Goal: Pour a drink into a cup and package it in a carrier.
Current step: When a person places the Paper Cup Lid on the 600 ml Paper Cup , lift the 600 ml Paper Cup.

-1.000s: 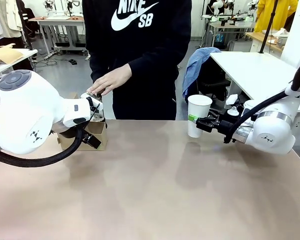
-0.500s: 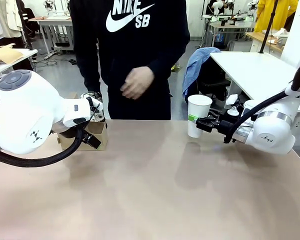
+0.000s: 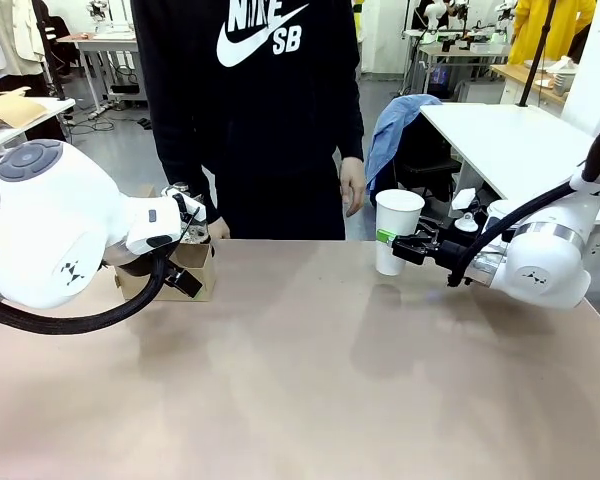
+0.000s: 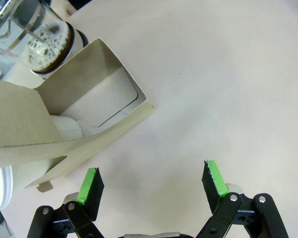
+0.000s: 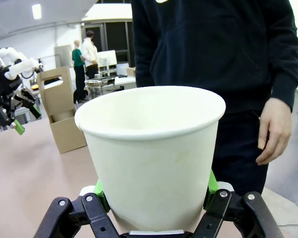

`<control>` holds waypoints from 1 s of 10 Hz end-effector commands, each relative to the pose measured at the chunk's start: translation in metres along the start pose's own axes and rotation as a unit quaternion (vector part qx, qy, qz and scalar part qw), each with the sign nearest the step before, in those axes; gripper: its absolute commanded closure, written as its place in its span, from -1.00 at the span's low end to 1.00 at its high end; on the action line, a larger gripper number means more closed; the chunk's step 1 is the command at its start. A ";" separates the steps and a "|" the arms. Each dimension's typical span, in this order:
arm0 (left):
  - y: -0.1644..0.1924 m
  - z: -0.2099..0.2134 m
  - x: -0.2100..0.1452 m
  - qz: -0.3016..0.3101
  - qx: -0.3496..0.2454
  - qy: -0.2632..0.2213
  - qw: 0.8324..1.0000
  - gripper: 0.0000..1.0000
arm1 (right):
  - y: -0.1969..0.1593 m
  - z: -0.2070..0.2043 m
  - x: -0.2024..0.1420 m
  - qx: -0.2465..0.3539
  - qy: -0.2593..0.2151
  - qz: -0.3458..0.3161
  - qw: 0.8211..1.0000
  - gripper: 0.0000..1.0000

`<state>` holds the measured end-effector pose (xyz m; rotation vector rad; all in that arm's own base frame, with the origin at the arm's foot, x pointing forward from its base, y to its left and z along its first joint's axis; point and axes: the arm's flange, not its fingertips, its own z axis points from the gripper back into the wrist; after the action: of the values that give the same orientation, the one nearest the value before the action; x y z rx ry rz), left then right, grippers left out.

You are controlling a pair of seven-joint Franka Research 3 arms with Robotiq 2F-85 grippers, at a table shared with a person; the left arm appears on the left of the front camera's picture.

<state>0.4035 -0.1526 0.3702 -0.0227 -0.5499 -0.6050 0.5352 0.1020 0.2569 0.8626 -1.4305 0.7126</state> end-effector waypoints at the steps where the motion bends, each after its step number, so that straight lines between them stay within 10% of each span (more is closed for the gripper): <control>1: 0.001 0.000 0.000 0.001 -0.001 0.000 1.000 -1.00 | 0.003 -0.001 0.004 -0.001 -0.004 -0.001 1.000 -0.60; 10: 0.001 0.000 0.000 0.001 -0.001 0.000 1.000 -1.00 | 0.003 -0.001 0.004 -0.001 -0.004 -0.001 1.000 -0.60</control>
<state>0.4035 -0.1526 0.3702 -0.0227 -0.5499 -0.6050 0.5352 0.1020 0.2569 0.8626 -1.4305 0.7126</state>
